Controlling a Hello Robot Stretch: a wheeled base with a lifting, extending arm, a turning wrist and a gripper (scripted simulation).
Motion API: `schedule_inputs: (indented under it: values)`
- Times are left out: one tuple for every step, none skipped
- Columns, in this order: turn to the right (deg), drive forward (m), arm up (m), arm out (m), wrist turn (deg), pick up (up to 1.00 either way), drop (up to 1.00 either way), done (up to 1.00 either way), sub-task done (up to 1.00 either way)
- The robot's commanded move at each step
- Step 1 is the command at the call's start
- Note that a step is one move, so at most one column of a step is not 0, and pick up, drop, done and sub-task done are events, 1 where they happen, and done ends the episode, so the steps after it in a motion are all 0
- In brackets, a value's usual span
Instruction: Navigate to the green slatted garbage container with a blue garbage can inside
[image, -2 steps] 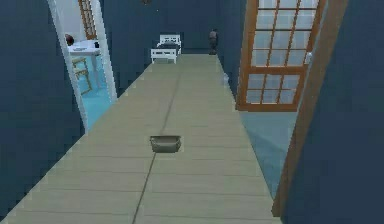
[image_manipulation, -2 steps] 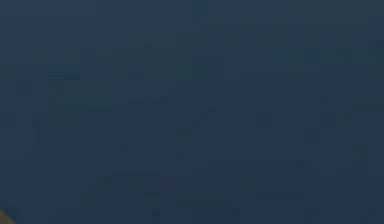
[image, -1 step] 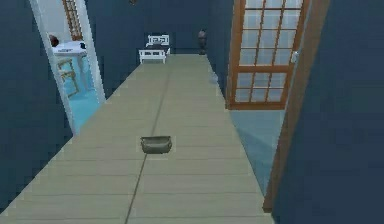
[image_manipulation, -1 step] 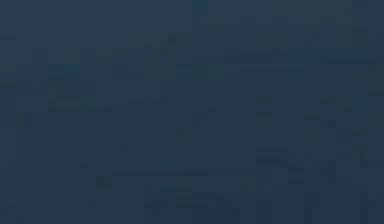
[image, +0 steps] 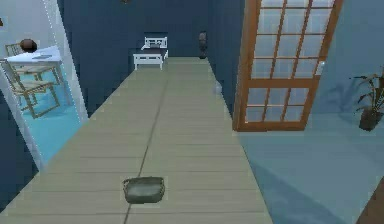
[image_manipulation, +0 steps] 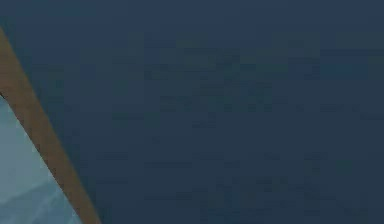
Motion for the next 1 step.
schedule_inputs:
  values:
    - [9.0, 0.0, 0.0, 0.0, 0.0, 0.0, 0.0, 0.0, 0.0]
